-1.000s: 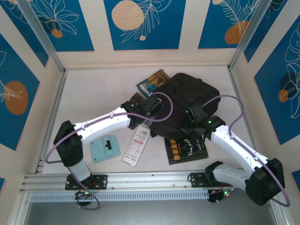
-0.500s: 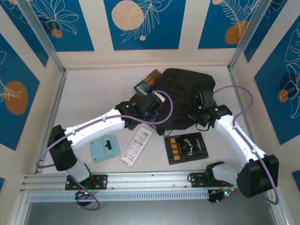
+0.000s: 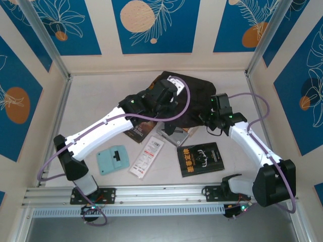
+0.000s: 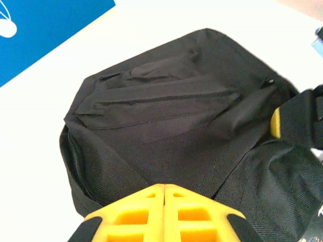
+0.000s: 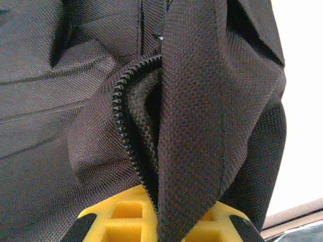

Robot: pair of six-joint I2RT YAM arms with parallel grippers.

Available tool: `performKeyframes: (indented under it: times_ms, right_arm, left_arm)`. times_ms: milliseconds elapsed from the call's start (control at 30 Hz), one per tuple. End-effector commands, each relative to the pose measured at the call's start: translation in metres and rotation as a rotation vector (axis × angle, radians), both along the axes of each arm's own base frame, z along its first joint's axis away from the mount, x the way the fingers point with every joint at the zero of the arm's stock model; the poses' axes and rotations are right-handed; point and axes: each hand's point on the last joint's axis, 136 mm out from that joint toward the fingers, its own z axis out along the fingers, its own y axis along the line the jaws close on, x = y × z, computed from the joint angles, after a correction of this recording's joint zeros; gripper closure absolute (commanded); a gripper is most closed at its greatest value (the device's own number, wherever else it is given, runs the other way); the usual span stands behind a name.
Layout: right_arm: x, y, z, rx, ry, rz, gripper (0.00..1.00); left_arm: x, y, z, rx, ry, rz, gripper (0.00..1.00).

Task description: Pack books, pencil case, and school supplies into a backpack

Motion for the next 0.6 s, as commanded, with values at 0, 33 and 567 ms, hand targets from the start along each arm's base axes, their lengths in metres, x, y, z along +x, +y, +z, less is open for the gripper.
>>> performKeyframes:
  times_ms: [0,33,567]
  right_arm:
    - [0.003,-0.005,-0.027,0.022,0.022,-0.057,1.00]
    - [0.003,-0.004,-0.034,0.017,0.035,-0.047,1.00]
    - [0.039,-0.025,0.002,-0.330,0.064,0.070,0.55]
  left_arm:
    - [-0.013,0.000,0.038,-0.079,-0.038,-0.037,1.00]
    - [-0.018,-0.001,0.037,-0.085,-0.027,-0.048,1.00]
    - [-0.090,0.003,-0.099,-0.053,0.296,-0.069,1.00]
